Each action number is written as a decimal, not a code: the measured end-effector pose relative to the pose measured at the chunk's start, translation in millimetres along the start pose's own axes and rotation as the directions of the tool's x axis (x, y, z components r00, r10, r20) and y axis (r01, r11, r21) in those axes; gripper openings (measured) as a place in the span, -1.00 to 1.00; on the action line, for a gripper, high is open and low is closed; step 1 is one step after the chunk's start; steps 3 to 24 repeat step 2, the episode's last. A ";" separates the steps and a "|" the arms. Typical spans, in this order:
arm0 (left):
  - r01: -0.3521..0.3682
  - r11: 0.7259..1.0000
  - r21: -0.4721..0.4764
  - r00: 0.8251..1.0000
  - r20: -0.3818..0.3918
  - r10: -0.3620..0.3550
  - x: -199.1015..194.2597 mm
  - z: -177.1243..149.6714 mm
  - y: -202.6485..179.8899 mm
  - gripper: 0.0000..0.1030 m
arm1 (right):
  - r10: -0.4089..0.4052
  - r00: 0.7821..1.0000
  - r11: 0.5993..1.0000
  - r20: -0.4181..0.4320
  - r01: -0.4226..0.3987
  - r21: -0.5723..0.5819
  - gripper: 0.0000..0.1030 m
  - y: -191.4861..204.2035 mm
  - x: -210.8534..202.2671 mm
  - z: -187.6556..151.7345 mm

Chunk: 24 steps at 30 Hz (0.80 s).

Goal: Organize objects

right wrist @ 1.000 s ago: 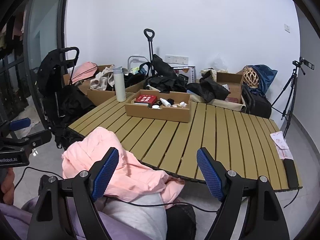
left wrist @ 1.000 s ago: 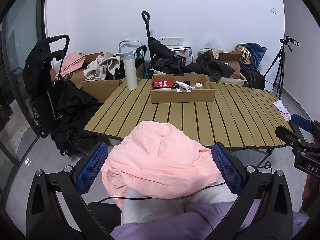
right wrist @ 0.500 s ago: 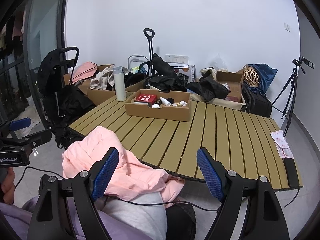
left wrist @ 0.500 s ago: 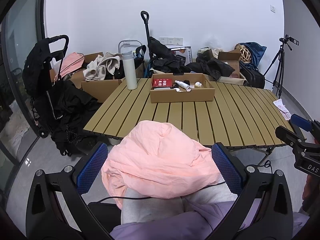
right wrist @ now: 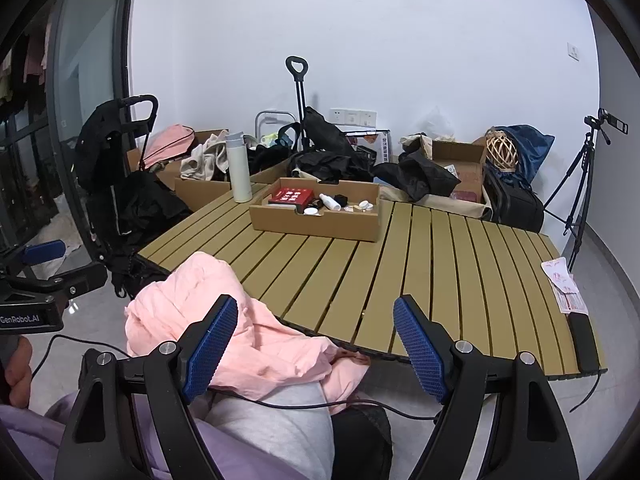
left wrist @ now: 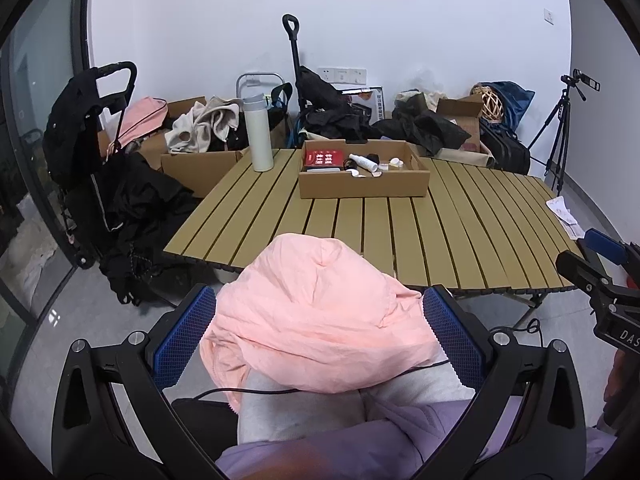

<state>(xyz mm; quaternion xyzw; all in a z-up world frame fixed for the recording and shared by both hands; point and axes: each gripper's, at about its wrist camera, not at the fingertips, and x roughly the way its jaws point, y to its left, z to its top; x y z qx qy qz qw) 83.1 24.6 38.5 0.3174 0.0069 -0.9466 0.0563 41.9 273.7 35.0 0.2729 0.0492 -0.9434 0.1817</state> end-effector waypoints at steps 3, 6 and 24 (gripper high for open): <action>-0.007 1.000 0.023 1.000 0.028 0.006 -0.1 -3.5 -2.7 1.00 | -0.002 1.000 1.000 -0.002 0.002 0.002 0.62 0.4 0.2 -0.4; -0.007 1.000 0.023 1.000 0.028 0.006 -0.1 -3.5 -2.7 1.00 | -0.002 1.000 1.000 -0.002 0.002 0.002 0.62 0.4 0.2 -0.4; -0.007 1.000 0.023 1.000 0.028 0.006 -0.1 -3.5 -2.7 1.00 | -0.002 1.000 1.000 -0.002 0.002 0.002 0.62 0.4 0.2 -0.4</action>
